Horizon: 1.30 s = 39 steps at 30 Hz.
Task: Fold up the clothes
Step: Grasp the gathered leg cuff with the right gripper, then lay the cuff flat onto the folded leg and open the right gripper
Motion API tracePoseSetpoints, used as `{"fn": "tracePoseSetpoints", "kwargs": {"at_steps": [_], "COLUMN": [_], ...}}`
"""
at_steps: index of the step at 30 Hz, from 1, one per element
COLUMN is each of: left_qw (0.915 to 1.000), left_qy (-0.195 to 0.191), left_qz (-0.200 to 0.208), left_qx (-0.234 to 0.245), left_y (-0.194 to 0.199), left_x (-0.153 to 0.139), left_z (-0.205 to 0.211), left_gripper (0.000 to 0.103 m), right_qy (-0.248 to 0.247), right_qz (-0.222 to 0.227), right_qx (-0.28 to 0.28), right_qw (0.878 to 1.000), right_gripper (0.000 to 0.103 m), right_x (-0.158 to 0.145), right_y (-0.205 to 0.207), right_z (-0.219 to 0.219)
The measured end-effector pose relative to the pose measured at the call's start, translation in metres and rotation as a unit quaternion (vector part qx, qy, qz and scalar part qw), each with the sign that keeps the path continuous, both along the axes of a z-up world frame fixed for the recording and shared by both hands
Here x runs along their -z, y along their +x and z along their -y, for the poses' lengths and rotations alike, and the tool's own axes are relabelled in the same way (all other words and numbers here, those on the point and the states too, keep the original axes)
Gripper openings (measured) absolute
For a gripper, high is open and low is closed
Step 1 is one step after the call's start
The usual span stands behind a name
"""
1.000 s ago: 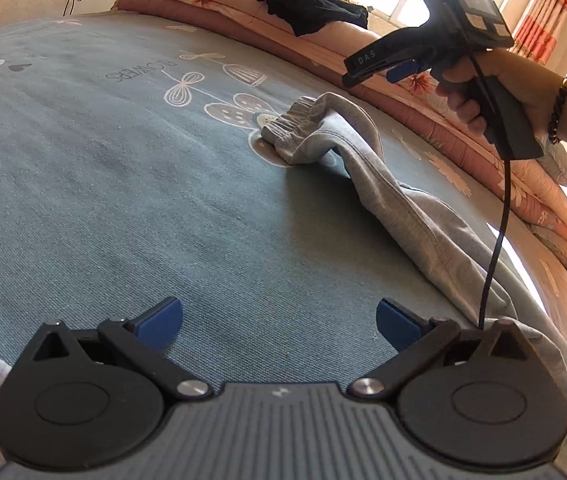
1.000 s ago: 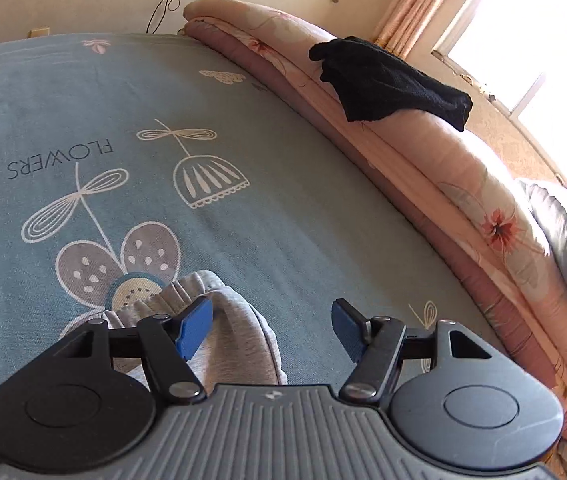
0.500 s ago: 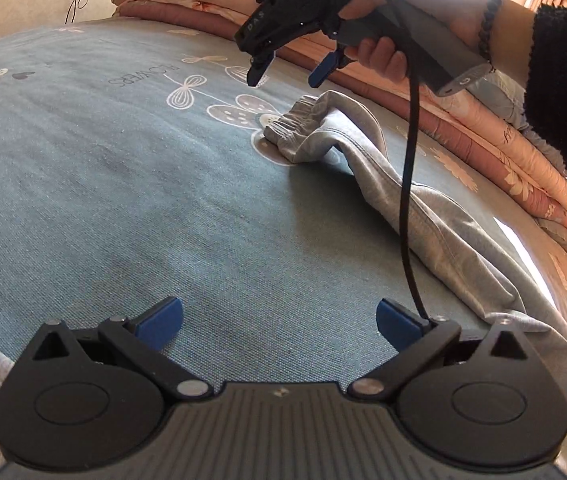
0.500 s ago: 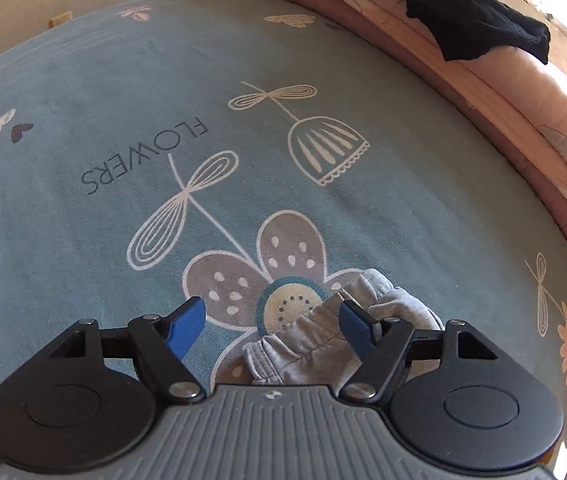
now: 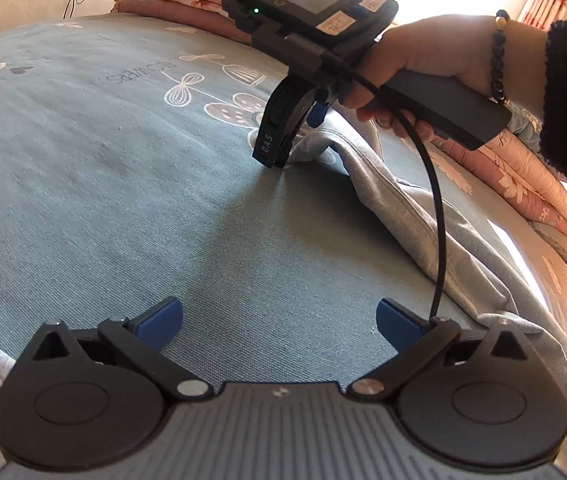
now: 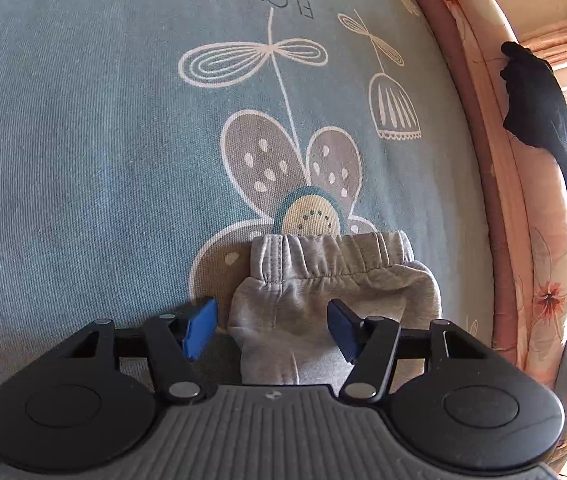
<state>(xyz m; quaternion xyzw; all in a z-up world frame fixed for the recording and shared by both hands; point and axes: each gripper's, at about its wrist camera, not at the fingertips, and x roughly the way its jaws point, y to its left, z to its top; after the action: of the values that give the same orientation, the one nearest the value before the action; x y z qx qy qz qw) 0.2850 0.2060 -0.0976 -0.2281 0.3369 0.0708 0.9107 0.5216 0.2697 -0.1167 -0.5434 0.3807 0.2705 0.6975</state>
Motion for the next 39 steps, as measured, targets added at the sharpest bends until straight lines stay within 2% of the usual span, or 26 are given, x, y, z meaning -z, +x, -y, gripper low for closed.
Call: {"fn": "tracePoseSetpoints", "kwargs": {"at_steps": [4, 8, 9, 10, 11, 12, 13, 16, 21, 25, 27, 29, 31, 33, 35, 37, 39], "left_qw": [1.0, 1.0, 1.0, 1.0, 1.0, 1.0, 1.0, 1.0, 1.0, 1.0, 1.0, 1.0, 1.0, 1.0, 1.0, 1.0, 1.0], "left_qy": [0.001, 0.002, 0.002, 0.002, 0.001, 0.001, 0.0, -0.001, -0.005, -0.002, -0.003, -0.003, -0.002, -0.001, 0.0, 0.002, 0.003], "left_qz": [-0.001, -0.002, -0.002, -0.001, -0.002, -0.001, -0.001, -0.001, 0.0, -0.002, -0.001, -0.001, -0.002, -0.002, -0.003, -0.003, -0.004], "left_qx": [0.001, 0.001, 0.001, 0.001, 0.001, 0.001, 0.0, 0.0, -0.001, 0.0, 0.0, 0.0, 0.001, 0.001, 0.001, 0.001, 0.001], "left_y": [0.001, 0.002, 0.002, 0.002, 0.003, 0.003, 0.003, 0.003, 0.003, 0.003, 0.003, 0.003, 0.003, 0.003, 0.004, 0.004, 0.004], "left_x": [0.0, 0.001, 0.0, 0.0, 0.0, 0.0, 0.0, 0.0, 0.001, 0.002, 0.002, 0.002, 0.002, 0.002, 0.002, 0.002, 0.002], "left_z": [0.0, 0.001, 0.001, 0.001, 0.0, 0.0, 0.0, 0.001, 0.0, 0.002, 0.001, 0.001, 0.001, 0.001, 0.0, 0.0, 0.001], "left_gripper": [0.102, 0.102, 0.102, 0.102, 0.102, 0.102, 0.102, 0.102, 0.102, 0.102, 0.102, 0.102, 0.102, 0.102, 0.102, 0.102, 0.102], "right_qy": [0.054, 0.11, 0.122, 0.134, 0.144, 0.148, 0.154, 0.186, 0.26, 0.291, 0.296, 0.317, 0.334, 0.34, 0.324, 0.301, 0.282], "right_qz": [-0.037, -0.065, -0.07, -0.077, -0.076, -0.072, -0.067, -0.058, -0.057, -0.072, -0.115, -0.128, -0.114, -0.099, -0.055, -0.003, 0.009], "right_qx": [0.054, 0.109, 0.116, 0.118, 0.122, 0.121, 0.119, 0.117, 0.126, 0.125, 0.129, 0.112, 0.106, 0.111, 0.115, 0.117, 0.129], "right_qw": [0.996, 0.986, 0.983, 0.981, 0.979, 0.979, 0.979, 0.974, 0.956, 0.946, 0.939, 0.933, 0.93, 0.929, 0.937, 0.946, 0.951], "right_gripper": [0.066, 0.066, 0.061, 0.044, 0.039, 0.025, 0.021, 0.02, 0.019, 0.02, 0.028, 0.029, 0.037, 0.038, 0.044, 0.062, 0.063], "right_x": [-0.007, -0.009, -0.008, -0.009, -0.01, -0.01, -0.013, -0.027, -0.058, -0.062, -0.056, -0.057, -0.065, -0.074, -0.078, -0.078, -0.067], "right_y": [0.028, 0.046, 0.047, 0.047, 0.046, 0.043, 0.041, 0.041, 0.05, 0.055, 0.055, 0.052, 0.052, 0.057, 0.065, 0.072, 0.083], "right_z": [0.004, 0.014, 0.016, 0.019, 0.02, 0.02, 0.02, 0.016, 0.004, -0.006, -0.007, -0.004, 0.002, 0.01, 0.023, 0.035, 0.05]}}
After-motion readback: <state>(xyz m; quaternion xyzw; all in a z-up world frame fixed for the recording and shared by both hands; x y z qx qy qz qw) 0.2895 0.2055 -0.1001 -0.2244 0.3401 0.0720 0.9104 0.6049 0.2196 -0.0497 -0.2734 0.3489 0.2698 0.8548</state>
